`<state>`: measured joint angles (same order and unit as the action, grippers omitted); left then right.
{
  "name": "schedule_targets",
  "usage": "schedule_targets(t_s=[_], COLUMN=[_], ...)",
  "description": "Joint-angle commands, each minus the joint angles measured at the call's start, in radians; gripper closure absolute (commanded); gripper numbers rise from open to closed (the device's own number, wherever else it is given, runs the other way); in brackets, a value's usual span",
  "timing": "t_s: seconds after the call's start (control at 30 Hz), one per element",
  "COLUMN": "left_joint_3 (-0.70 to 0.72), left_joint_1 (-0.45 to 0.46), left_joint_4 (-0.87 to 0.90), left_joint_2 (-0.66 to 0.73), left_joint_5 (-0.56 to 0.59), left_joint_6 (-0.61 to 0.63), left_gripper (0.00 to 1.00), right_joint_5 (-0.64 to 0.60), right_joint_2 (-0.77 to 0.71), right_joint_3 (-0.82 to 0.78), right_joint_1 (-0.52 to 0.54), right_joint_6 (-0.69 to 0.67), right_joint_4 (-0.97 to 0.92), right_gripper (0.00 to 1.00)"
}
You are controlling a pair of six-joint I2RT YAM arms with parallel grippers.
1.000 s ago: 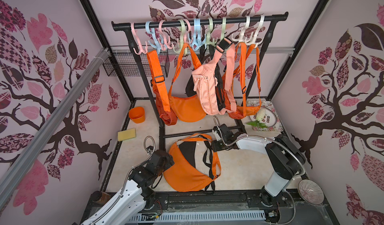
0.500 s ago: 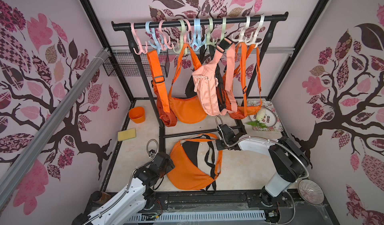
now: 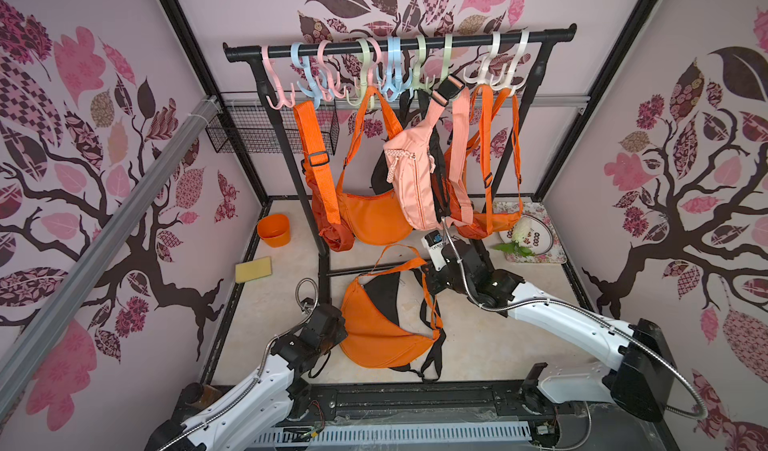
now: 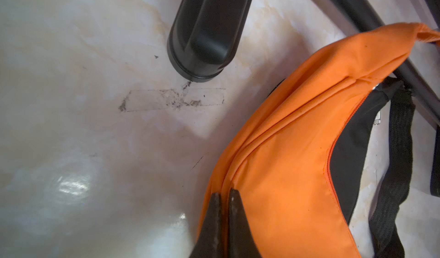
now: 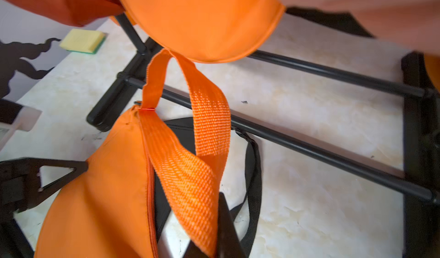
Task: Hang the bag on a hook
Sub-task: Pick up the bag from the bag.
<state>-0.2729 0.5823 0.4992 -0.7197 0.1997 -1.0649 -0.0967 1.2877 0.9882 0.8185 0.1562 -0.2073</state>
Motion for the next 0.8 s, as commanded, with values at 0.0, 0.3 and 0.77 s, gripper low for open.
schedule_targets(t_s=[0.0,0.3,0.77], left_joint_3=[-0.035,-0.051,-0.300], left_joint_1=[-0.004,0.000,0.071], left_joint_4=[0.023,0.097,-0.093], left_joint_2=[0.068,0.379,0.532], left_joint_5=[0.050,0.149,0.194], left_joint_6=[0.024,0.033,0.307], left_gripper=[1.00,1.00,1.00], right_joint_5=[0.003,-0.037,-0.177], right_joint_2=[-0.076,-0.131,0.092], right_joint_3=[0.073,0.232,0.772], right_joint_1=[0.059,0.134,0.130], right_joint_6=[-0.061,-0.146,-0.399], right_joint_4=[-0.017,-0.041,0.013], right_gripper=[1.00,1.00,1.00])
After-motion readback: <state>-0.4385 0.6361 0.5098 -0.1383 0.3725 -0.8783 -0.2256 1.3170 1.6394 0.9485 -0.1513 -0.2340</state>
